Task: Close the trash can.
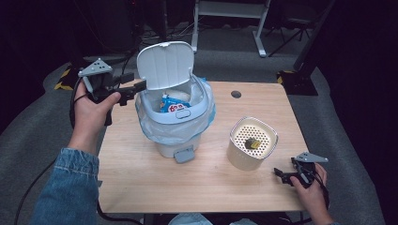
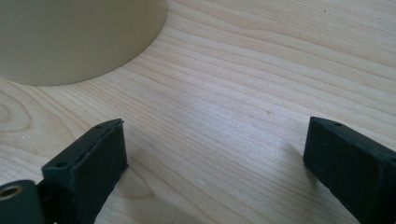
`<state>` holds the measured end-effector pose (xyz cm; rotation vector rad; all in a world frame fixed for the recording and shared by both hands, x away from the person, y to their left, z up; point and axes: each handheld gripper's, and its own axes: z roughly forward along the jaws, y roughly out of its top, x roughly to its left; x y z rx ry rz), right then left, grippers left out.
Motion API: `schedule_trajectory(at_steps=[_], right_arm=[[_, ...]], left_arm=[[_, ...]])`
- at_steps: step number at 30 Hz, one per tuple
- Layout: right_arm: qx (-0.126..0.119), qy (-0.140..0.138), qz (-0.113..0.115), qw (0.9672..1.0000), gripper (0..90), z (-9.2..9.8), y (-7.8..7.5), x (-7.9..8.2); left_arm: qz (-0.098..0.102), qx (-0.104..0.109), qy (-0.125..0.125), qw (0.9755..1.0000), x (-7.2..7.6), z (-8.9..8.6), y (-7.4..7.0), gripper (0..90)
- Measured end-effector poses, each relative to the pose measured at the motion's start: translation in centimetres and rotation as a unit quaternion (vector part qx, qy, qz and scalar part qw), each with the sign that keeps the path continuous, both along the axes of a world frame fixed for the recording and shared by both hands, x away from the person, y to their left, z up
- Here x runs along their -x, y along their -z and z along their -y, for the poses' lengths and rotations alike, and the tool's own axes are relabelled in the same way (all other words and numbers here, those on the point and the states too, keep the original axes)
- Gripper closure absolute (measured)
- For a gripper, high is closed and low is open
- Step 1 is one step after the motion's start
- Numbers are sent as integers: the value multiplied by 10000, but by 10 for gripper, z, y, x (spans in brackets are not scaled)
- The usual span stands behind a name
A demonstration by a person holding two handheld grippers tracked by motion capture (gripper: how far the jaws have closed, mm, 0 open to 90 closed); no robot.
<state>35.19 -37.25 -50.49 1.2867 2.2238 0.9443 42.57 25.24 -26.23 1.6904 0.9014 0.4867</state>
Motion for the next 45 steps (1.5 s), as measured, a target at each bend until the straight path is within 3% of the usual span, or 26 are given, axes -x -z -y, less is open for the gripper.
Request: schedule_trajectory(at_steps=[10, 19, 32, 39, 42, 45], right_arm=[[0, 1, 0, 10000, 62, 0, 0, 0], [0, 1, 0, 10000, 62, 0, 0, 0], [0, 0, 1, 10000, 62, 0, 0, 0], [1, 1, 1, 10000, 62, 0, 0, 0], [0, 2, 1, 10000, 62, 0, 0, 0], [0, 0, 1, 10000, 62, 0, 0, 0]], left_arm=[[57, -49, -128, 9999, -21, 5, -12, 386], [91, -54, 12, 9999, -25, 11, -20, 396], [37, -236, 200, 9995, -15, 16, -27, 386], [24, -406, 509, 9979, 1, 27, -29, 363], [21, -615, 628, 9961, 8, 34, -27, 342], [-5, -569, 865, 9946, 12, 41, -22, 350]])
